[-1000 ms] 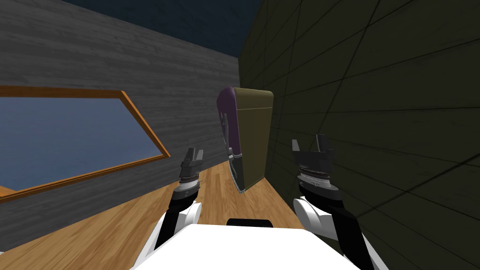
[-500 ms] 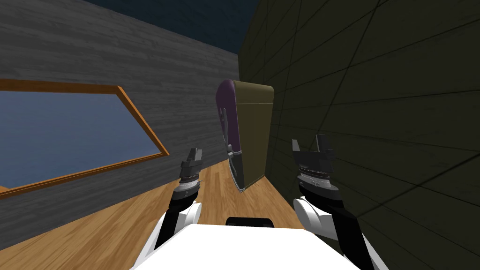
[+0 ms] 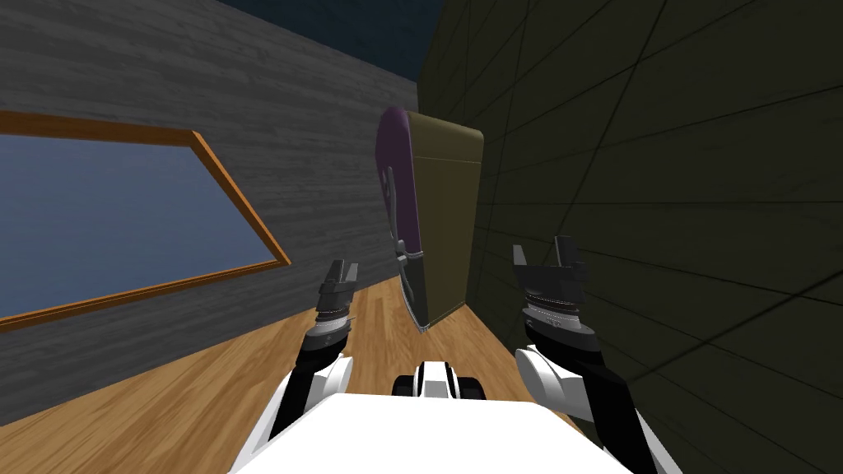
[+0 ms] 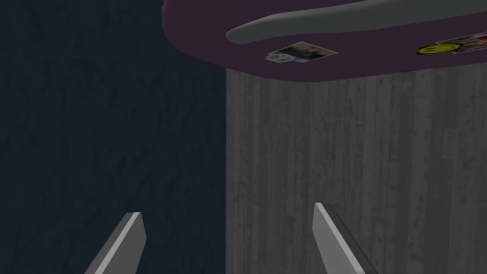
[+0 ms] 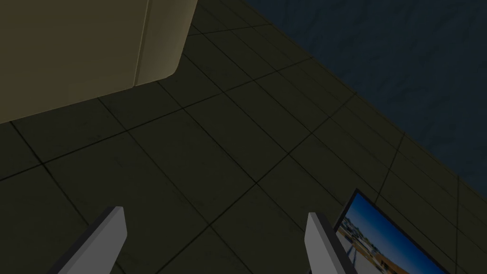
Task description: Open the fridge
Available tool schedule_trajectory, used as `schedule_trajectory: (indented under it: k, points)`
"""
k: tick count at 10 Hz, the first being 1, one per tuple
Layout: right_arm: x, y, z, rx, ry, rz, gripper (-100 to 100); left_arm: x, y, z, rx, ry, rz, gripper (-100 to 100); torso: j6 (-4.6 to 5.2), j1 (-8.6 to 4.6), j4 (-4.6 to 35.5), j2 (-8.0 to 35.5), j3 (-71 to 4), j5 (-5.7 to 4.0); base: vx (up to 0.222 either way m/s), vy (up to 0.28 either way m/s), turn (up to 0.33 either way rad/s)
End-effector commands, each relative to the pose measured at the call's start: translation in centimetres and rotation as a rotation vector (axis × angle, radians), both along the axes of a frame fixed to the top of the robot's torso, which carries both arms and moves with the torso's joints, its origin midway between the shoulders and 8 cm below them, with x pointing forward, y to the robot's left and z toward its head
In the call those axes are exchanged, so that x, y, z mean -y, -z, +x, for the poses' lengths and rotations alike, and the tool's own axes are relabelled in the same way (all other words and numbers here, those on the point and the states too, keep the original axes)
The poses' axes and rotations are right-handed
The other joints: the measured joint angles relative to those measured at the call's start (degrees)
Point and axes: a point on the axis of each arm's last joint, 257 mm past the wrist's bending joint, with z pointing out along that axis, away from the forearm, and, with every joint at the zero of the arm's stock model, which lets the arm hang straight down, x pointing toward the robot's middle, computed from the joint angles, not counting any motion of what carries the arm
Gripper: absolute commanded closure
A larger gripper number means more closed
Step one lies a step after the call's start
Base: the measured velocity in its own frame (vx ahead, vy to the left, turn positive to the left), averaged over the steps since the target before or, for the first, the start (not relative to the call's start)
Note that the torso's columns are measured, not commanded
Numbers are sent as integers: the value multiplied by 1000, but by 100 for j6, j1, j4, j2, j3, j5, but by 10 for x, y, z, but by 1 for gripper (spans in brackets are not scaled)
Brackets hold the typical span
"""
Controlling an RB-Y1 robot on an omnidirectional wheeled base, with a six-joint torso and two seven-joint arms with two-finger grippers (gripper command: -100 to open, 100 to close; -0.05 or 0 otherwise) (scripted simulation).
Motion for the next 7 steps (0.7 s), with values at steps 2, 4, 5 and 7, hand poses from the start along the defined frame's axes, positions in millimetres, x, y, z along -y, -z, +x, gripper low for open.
schedule_trajectory:
  k: [2,4,5,7]
  points:
    - [0,0,0,0,0,0,0,-6,30,22,-116,-18,62,-100,0,-2,70,61,-142,-1,89,-63,7]
    - [0,0,0,0,0,0,0,-11,43,30,-162,-35,71,-100,0,-1,77,72,-145,-1,92,-74,7]
    - [0,0,0,0,0,0,0,-14,50,34,-185,-45,73,-100,0,6,82,84,-137,1,79,-64,4]
    - [0,0,0,0,0,0,0,-24,70,44,-251,-75,74,-100,0,7,82,83,-137,2,98,-74,7]
